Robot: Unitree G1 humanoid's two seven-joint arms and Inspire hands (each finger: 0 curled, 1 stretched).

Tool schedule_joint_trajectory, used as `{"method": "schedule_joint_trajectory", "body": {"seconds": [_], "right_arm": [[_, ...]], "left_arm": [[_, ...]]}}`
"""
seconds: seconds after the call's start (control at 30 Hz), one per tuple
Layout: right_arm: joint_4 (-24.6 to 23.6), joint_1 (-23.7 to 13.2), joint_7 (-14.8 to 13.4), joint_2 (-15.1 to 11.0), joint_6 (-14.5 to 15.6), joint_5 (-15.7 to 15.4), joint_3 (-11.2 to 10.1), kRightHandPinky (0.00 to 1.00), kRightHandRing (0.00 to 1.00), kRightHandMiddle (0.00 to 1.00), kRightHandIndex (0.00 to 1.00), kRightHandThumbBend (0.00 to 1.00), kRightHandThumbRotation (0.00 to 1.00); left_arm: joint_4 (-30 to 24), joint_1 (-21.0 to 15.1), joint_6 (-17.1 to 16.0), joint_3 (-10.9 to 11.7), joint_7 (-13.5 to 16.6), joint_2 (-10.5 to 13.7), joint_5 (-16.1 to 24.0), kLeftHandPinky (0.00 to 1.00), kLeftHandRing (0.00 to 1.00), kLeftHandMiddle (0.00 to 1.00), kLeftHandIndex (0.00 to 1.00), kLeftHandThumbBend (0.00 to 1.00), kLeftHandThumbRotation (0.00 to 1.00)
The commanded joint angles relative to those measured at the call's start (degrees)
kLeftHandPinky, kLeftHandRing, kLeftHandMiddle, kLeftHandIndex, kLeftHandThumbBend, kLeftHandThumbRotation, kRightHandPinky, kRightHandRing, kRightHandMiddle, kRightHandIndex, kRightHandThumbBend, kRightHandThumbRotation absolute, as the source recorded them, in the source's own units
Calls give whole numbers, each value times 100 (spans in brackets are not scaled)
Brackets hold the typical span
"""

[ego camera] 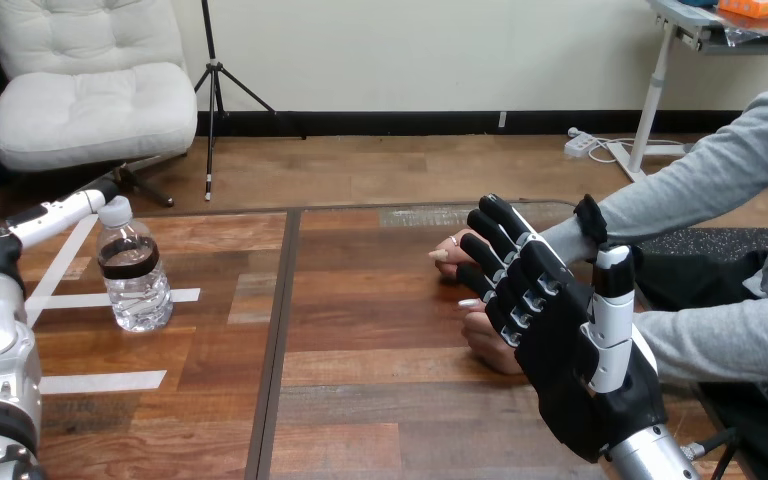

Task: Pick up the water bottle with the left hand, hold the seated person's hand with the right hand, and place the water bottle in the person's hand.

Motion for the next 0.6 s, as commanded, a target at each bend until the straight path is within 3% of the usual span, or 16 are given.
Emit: {"method": "schedule_joint_trajectory", "body": {"seconds": [0.0,0.57], "right_arm": [[-261,-289,14,70,-53,44,-31,100,100,98,96,92,100],[-274,-270,4,78,-38,57,-28,100,100,99,96,92,100]], "left_arm": [[-121,-356,-38,-115,-49,134,71,98,100,100,100,100,0],[-63,-298,9,-275,-12,117,149,99,100,100,100,100,3]]}}
